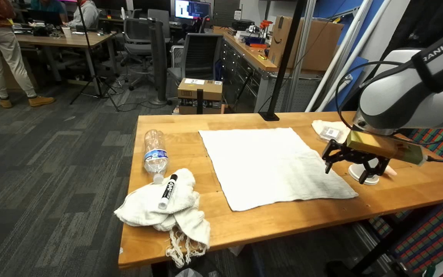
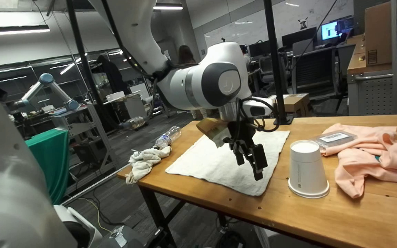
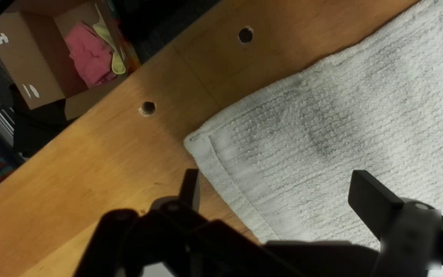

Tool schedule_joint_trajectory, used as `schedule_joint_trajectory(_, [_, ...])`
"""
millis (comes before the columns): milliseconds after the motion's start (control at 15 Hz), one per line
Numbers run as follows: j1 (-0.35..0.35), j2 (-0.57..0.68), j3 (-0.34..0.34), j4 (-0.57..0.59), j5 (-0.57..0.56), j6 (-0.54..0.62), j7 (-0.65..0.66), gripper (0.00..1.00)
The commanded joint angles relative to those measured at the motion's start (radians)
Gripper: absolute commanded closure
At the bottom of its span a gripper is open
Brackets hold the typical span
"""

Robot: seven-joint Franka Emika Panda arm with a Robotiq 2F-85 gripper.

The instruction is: Fold the white towel twice

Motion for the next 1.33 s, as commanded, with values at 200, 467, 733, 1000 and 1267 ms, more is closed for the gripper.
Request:
schedule_joint_trajectory(200, [0.013,0.063,-0.058,0.046,0.088,-0.02,-0.149,0.0])
schedule_joint_trajectory(467, [0.006,0.106,-0.066,0.061,0.178,-0.03,-0.269,0.0])
schedule_joint_trajectory(733, [0.011,0.134,-0.069,0.077,0.194,-0.048,-0.309,0.0])
schedule_joint_trajectory(1000, [0.012,0.146,-0.071,0.088,0.186,-0.054,-0.315,0.34])
schedule_joint_trajectory(1267, [0.021,0.149,-0.074,0.107,0.161,-0.077,-0.303,0.64])
